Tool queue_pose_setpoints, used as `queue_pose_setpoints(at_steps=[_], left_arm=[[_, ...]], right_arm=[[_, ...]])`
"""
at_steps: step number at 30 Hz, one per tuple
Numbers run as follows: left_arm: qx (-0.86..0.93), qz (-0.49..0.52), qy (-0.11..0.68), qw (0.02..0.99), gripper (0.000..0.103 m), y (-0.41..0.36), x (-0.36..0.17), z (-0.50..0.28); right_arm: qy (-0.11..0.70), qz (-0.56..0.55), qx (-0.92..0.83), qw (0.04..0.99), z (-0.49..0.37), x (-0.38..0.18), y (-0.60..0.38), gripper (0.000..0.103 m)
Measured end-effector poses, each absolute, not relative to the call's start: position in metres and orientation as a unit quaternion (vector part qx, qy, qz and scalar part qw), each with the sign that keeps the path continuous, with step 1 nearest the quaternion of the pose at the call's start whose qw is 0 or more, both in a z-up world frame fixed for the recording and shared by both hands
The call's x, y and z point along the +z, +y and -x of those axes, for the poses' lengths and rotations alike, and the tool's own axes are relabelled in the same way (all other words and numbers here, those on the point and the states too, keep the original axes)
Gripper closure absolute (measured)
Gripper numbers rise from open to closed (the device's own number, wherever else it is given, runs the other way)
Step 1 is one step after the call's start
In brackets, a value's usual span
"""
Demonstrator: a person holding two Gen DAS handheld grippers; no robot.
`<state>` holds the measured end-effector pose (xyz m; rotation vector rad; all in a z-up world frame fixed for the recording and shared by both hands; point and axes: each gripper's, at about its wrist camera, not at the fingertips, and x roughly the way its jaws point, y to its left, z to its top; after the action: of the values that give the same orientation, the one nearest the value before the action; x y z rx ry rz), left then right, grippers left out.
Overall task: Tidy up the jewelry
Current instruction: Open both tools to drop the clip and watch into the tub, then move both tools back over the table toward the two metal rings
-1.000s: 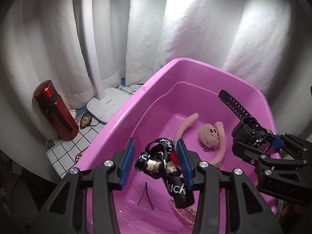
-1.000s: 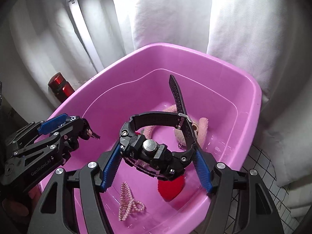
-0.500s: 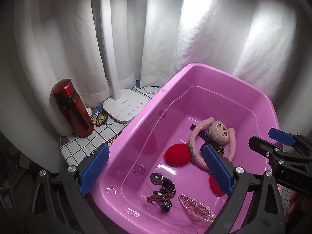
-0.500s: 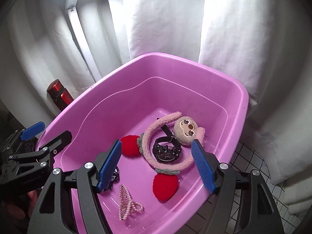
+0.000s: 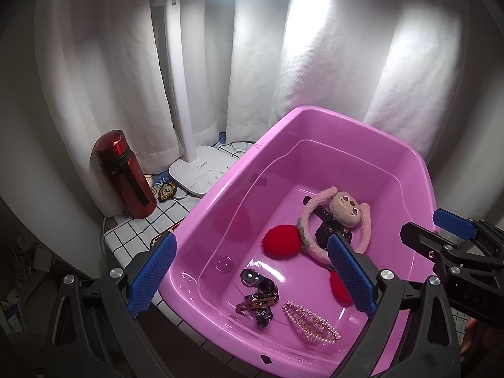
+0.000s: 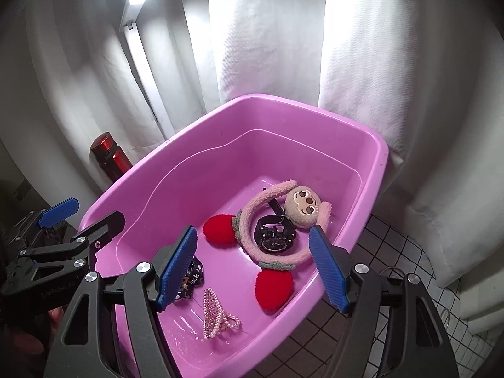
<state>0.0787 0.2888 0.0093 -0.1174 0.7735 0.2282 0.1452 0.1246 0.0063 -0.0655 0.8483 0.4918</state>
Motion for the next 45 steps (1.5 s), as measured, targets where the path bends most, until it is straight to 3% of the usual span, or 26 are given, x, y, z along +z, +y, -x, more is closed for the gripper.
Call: queue_pose_setpoints(at_steps=[26,45], left_arm=[[-0.019,0.014,0.335,0.942,0.006,0.144,0.045,-0.039],[-0.120,-0.027,0.412,0.903,0.006,0.026,-0.056,-0.068]], right_arm=[[0.366,-0.055,0.128,0.920,-0.043,0.018,-0.052,0.031],[0.424,-0.125,-0.010,0.897,0.004,-0.066,-0.188,0.031]])
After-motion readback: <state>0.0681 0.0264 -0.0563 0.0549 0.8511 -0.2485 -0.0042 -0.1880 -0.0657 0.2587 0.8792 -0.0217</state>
